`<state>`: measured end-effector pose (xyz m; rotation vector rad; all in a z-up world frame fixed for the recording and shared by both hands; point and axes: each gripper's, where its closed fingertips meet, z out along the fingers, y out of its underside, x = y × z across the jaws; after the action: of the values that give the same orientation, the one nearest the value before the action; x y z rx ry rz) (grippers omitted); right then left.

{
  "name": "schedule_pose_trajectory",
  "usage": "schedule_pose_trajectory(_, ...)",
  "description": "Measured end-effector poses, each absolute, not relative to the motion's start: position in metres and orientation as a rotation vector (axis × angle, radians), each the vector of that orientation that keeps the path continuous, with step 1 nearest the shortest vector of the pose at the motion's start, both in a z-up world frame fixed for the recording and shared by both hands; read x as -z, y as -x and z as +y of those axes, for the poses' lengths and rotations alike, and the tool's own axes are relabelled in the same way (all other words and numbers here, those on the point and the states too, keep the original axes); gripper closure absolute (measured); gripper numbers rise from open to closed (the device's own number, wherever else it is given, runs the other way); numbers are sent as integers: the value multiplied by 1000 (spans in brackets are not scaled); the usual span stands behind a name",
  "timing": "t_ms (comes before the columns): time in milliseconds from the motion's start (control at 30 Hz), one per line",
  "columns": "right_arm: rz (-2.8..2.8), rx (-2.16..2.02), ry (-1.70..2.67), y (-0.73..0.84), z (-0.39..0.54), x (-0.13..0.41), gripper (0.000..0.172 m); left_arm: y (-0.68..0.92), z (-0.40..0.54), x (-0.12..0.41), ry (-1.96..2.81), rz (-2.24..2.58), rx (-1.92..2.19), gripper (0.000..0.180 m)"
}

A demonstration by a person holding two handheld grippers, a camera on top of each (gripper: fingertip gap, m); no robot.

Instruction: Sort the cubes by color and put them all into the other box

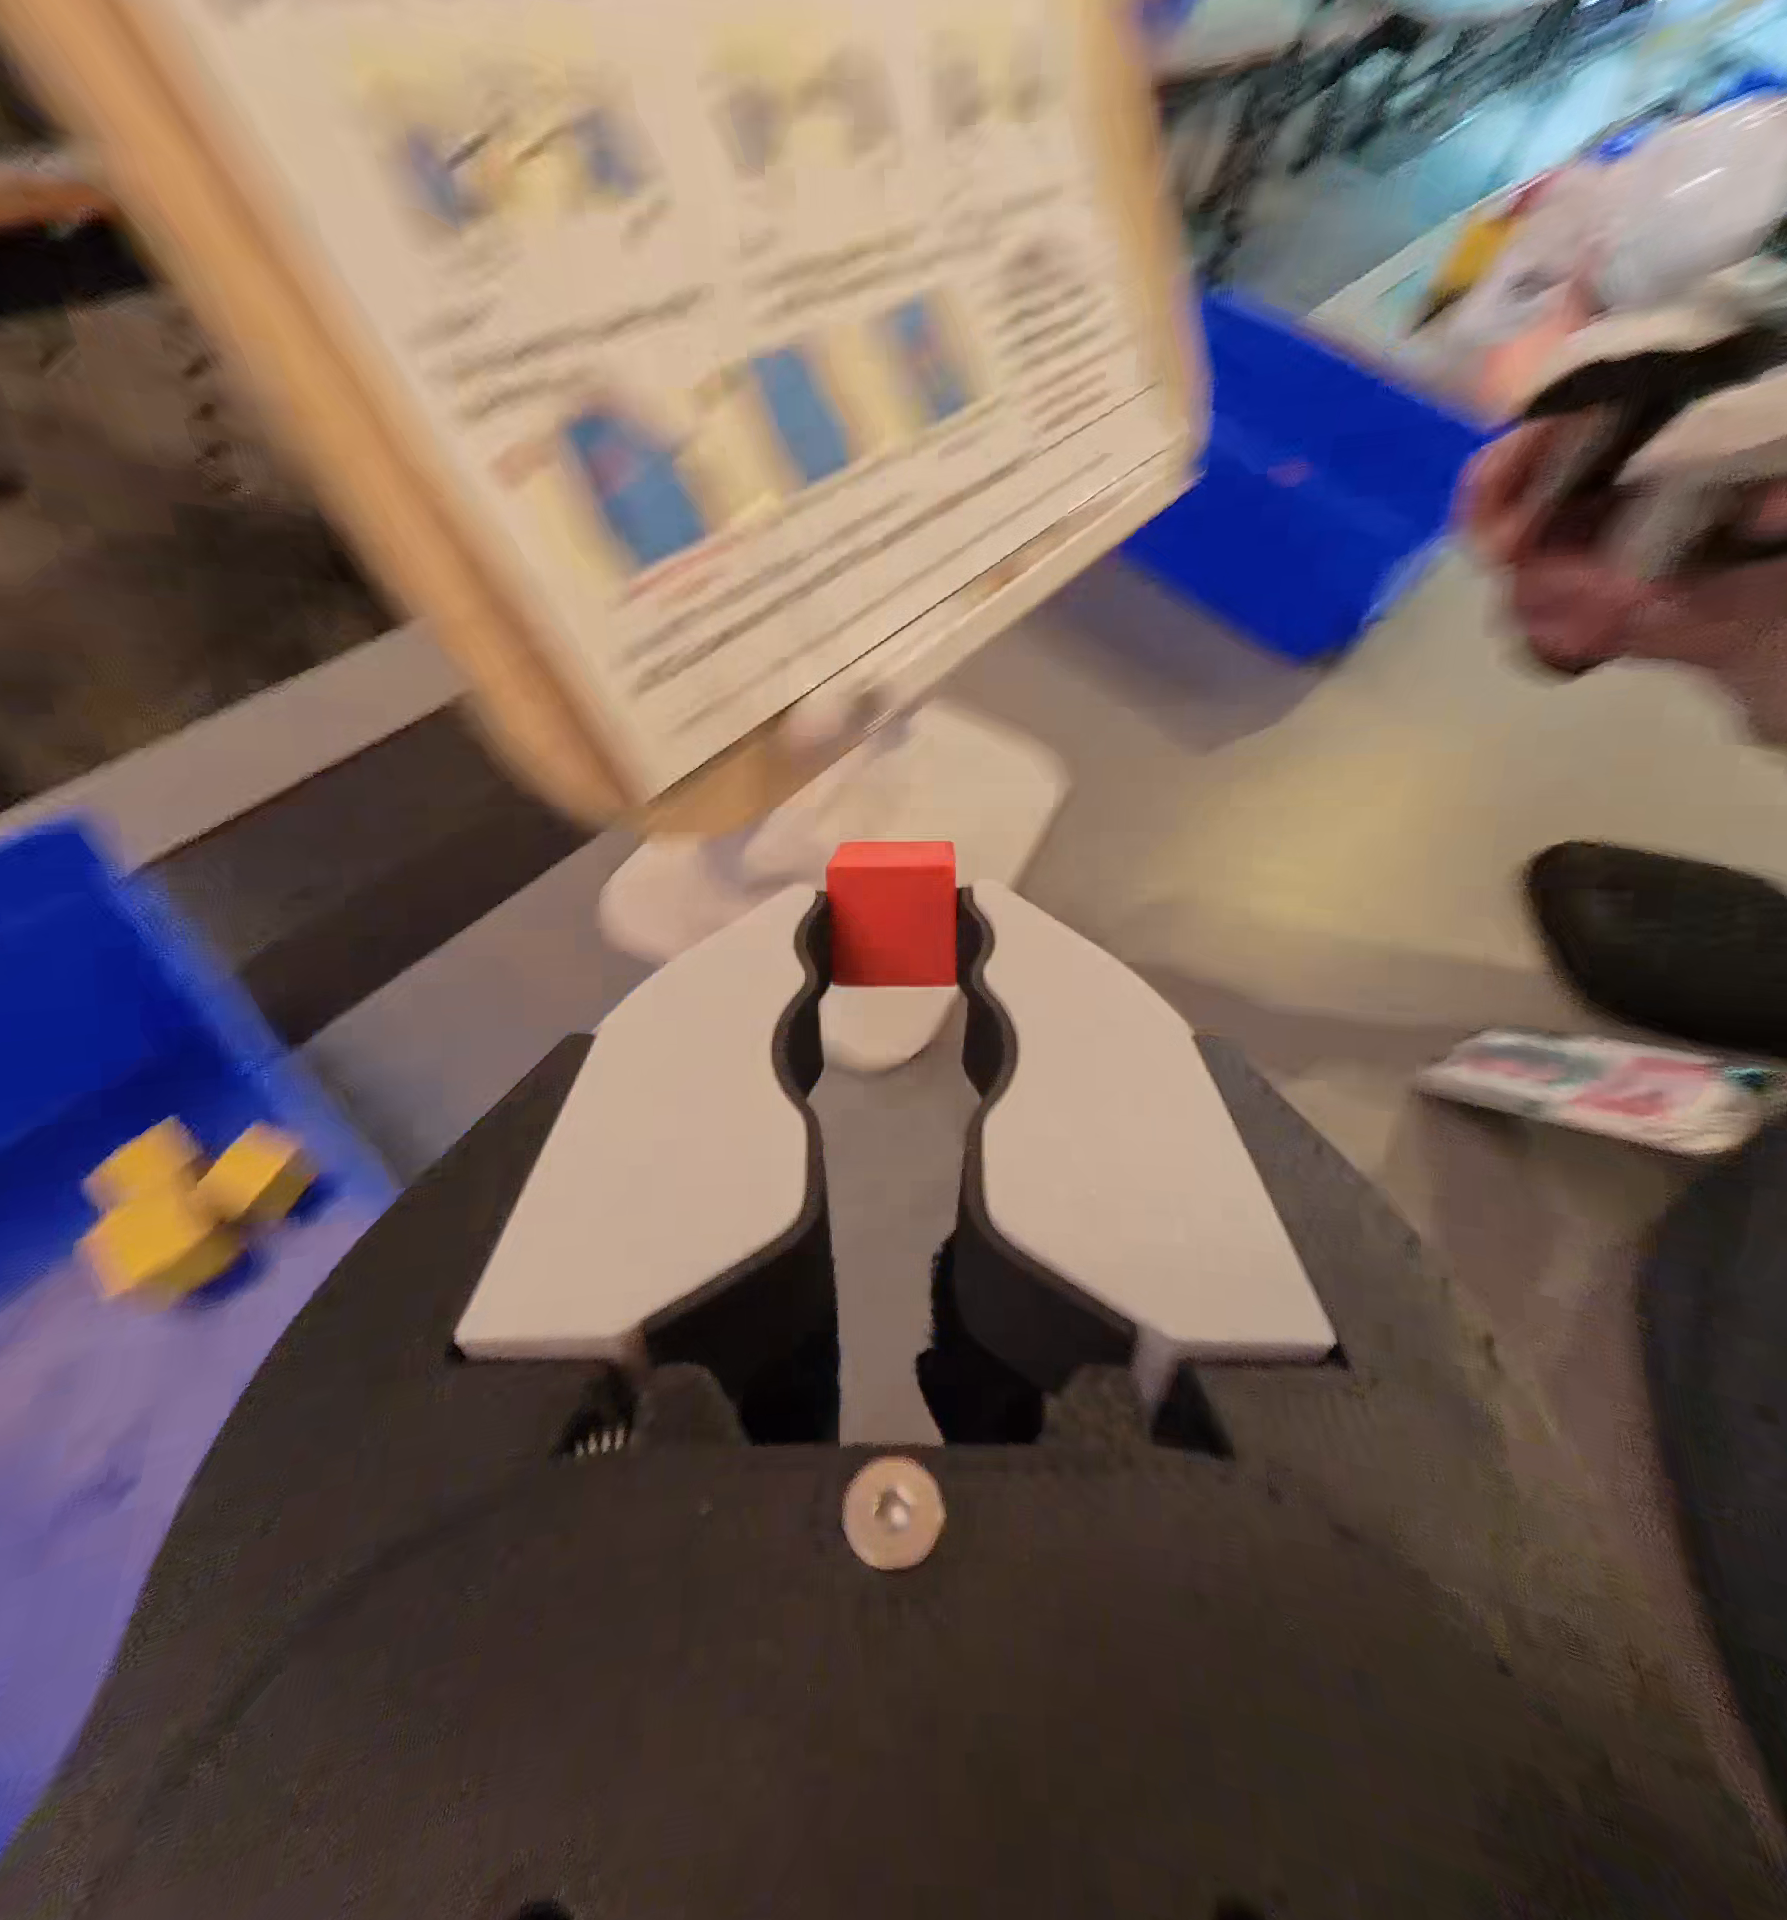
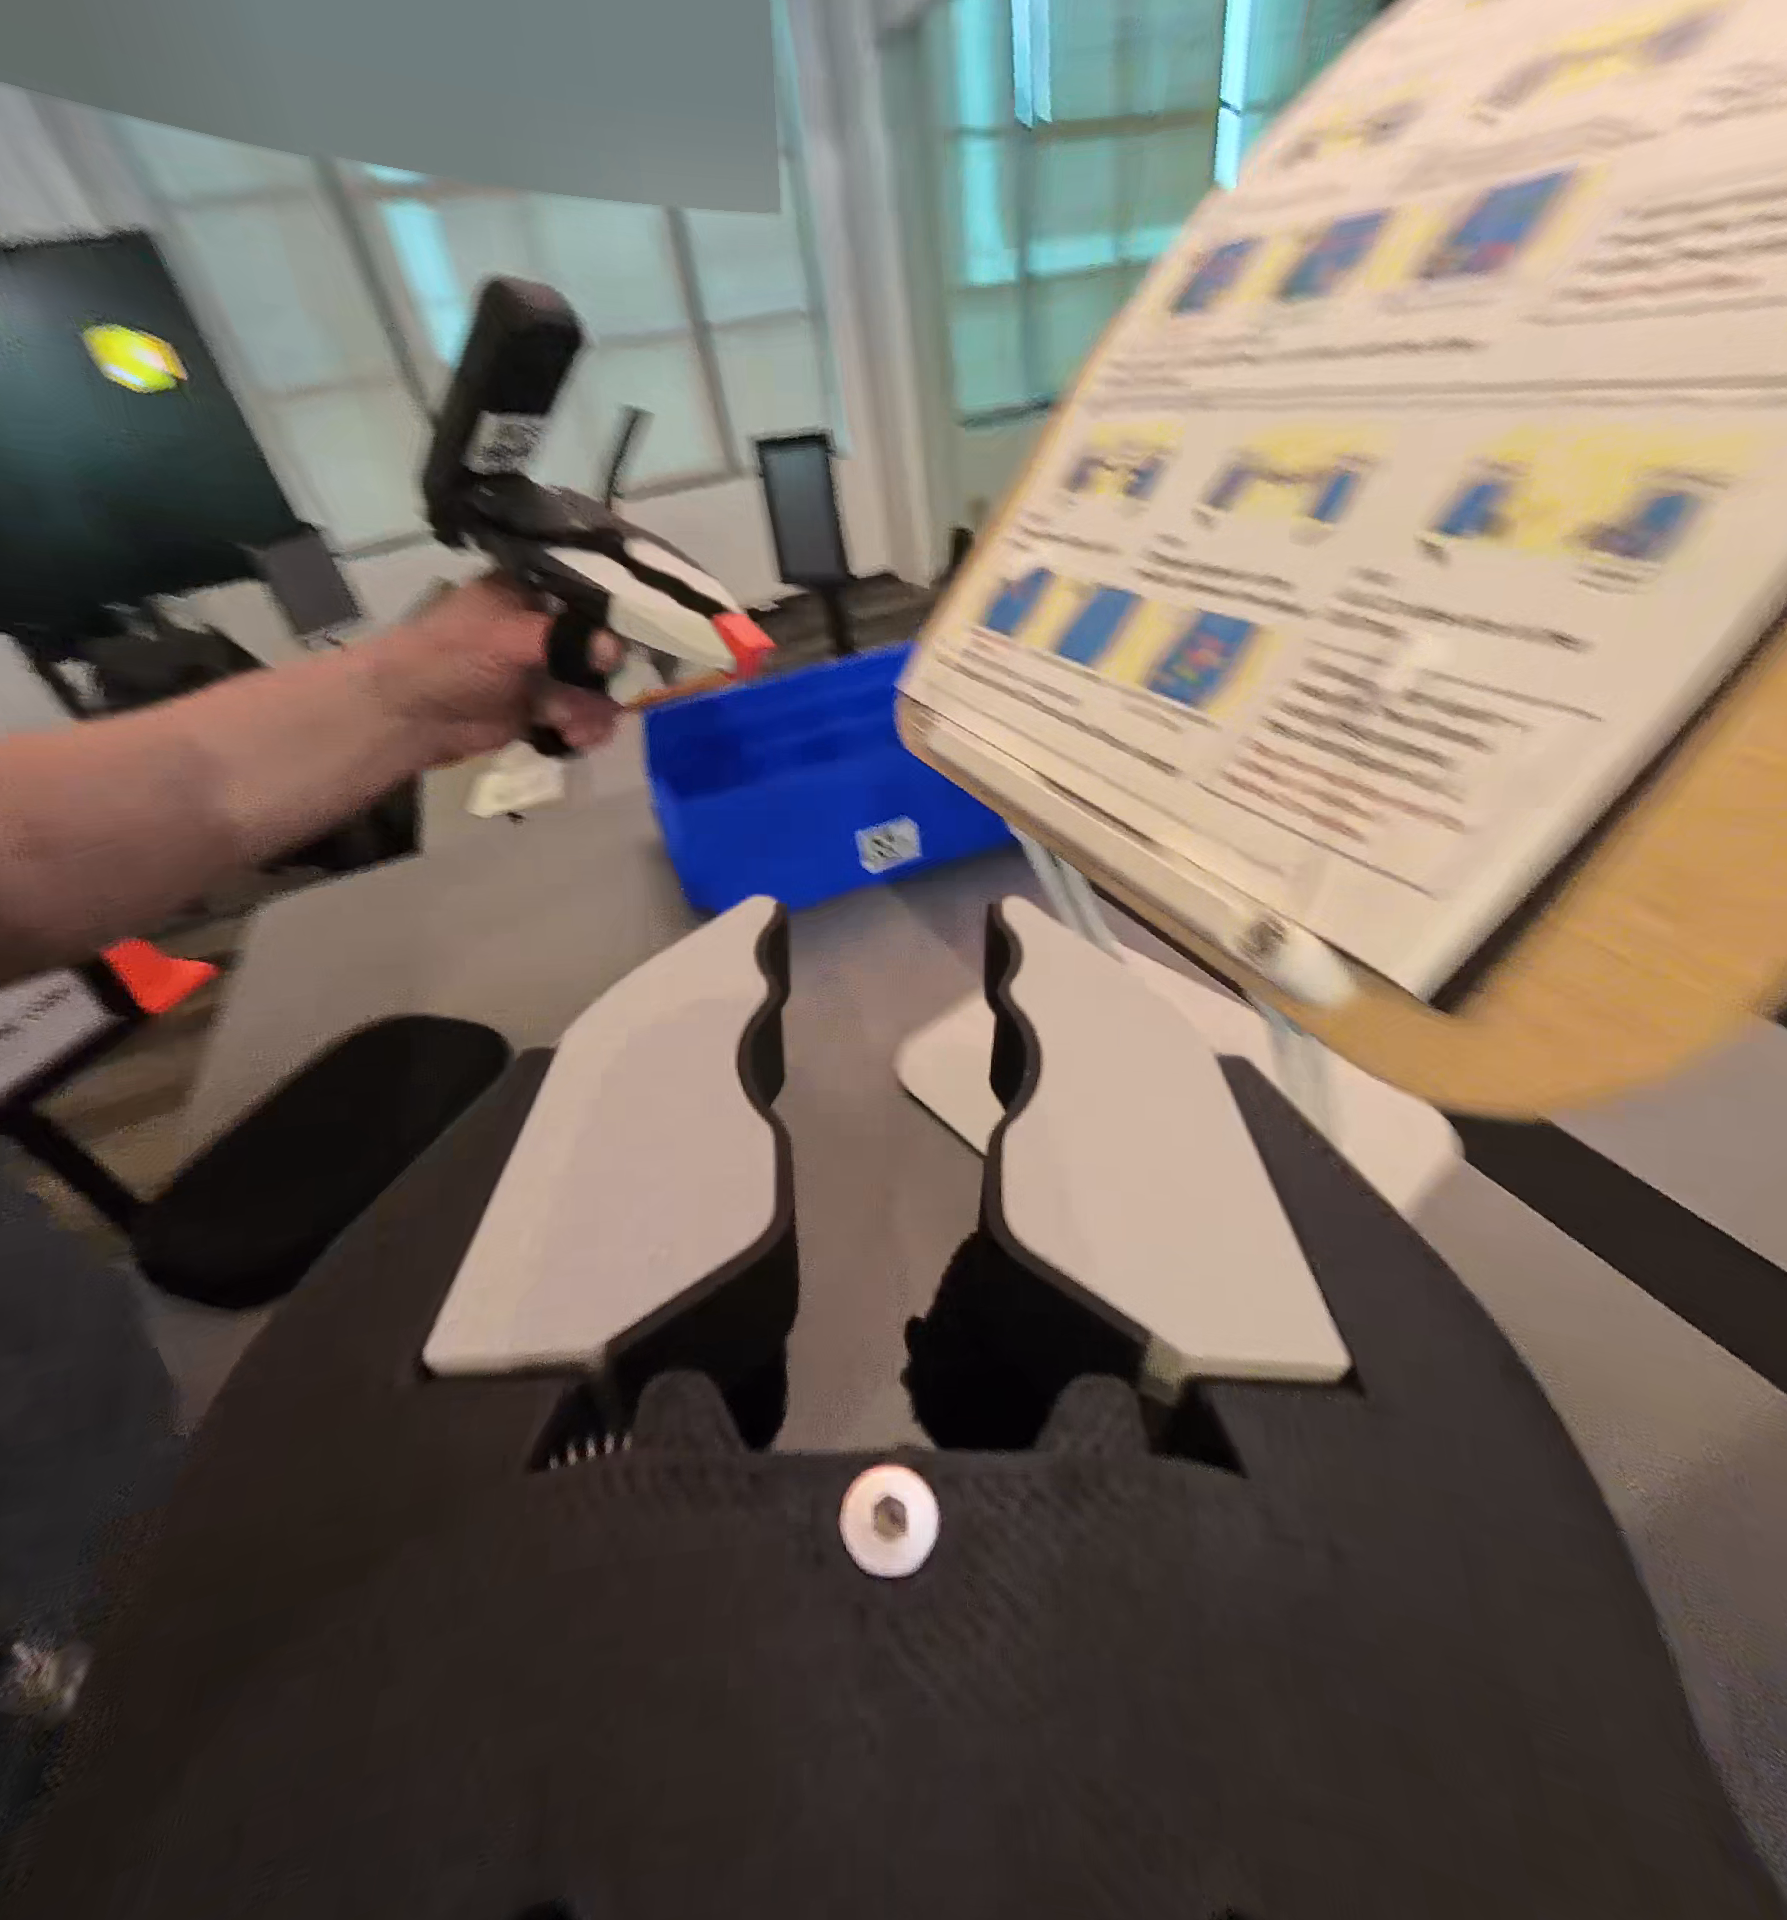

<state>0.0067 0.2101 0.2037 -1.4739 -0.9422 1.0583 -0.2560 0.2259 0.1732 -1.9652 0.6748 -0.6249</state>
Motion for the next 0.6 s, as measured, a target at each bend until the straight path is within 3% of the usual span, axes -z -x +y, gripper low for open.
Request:
schedule_pose_trajectory(267,-950,-1350,1294,66,182,-246,132,106,184,-231,1602,886,1018,158)
schedule_pose_trajectory(600,-908,-1458,1270,62,179,-245,141,54,170,-234,1522,973,1175,158)
